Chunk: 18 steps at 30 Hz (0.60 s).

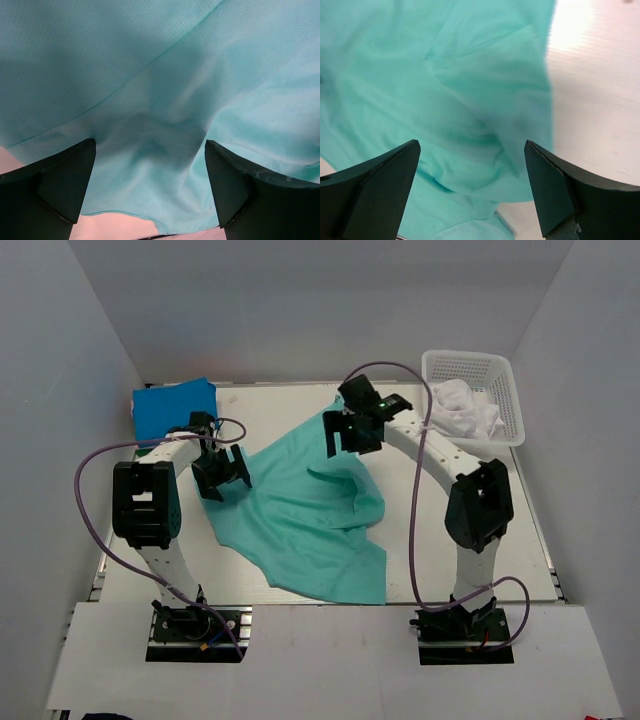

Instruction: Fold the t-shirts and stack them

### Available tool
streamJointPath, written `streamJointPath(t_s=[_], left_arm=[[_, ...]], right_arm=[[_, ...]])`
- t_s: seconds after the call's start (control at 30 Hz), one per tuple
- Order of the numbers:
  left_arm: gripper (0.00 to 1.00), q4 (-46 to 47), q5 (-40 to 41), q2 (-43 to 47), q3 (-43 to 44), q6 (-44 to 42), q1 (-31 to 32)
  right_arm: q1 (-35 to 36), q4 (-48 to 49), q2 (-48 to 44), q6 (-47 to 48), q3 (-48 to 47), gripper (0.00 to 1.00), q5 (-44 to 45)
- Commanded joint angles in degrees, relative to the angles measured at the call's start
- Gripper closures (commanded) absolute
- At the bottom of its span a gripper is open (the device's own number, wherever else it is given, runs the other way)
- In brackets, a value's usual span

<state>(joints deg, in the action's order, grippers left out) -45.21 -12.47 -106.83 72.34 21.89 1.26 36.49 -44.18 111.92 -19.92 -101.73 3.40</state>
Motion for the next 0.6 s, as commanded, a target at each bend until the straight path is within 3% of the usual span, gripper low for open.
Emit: streamJointPath(t_s=[0.0,0.1,0.57], left_arm=[[0.00,-0.49,2.01,2.59,0.43,-0.09,0.33],[0.00,-1.11,3.41,1.88,0.96,-0.09,0.33],[0.00,-2.68,6.74,-0.40,2.11,1.58,0.33]], right_arm=[[-4.13,0.95,-1.27,-2.31,2.15,0.10,2.12],[-4.76,-1.85,2.23,-1.79,0.22,0.10,16.31],[-5.03,-5.12,17.28,-1.07,-6.63,0.10,28.15]])
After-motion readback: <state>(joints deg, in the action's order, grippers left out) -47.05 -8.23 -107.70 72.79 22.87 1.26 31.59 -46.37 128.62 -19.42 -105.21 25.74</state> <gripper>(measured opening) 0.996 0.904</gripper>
